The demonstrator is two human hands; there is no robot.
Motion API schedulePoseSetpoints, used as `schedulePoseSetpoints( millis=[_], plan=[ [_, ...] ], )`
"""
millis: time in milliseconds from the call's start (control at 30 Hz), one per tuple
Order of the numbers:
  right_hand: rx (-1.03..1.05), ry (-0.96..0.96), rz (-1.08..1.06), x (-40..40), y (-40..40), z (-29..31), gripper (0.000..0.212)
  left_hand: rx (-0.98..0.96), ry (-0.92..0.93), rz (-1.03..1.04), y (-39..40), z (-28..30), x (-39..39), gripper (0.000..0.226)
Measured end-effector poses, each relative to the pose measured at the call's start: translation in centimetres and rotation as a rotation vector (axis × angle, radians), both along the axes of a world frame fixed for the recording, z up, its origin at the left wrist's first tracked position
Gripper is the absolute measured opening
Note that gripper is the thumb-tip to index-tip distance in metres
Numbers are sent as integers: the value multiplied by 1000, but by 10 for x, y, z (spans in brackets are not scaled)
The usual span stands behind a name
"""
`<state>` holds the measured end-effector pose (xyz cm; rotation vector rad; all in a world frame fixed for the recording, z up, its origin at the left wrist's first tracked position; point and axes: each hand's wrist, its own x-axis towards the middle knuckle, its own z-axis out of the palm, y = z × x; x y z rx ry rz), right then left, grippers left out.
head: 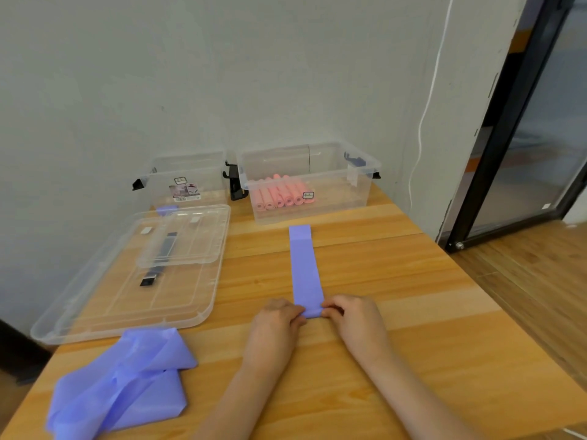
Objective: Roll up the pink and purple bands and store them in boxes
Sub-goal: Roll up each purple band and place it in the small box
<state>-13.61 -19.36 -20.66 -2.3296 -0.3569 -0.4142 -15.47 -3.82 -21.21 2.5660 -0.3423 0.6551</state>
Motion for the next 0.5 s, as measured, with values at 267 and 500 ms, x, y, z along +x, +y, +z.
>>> schedulePoseSetpoints(
  millis=[267,500],
  plan=[
    [-143,-74,97,4,3,-11,8,-50,38,-8,1,-6,3,14],
    [-101,-40,112,16,5,-7,11,-86,81,-31,1,-4,11,16]
  ],
)
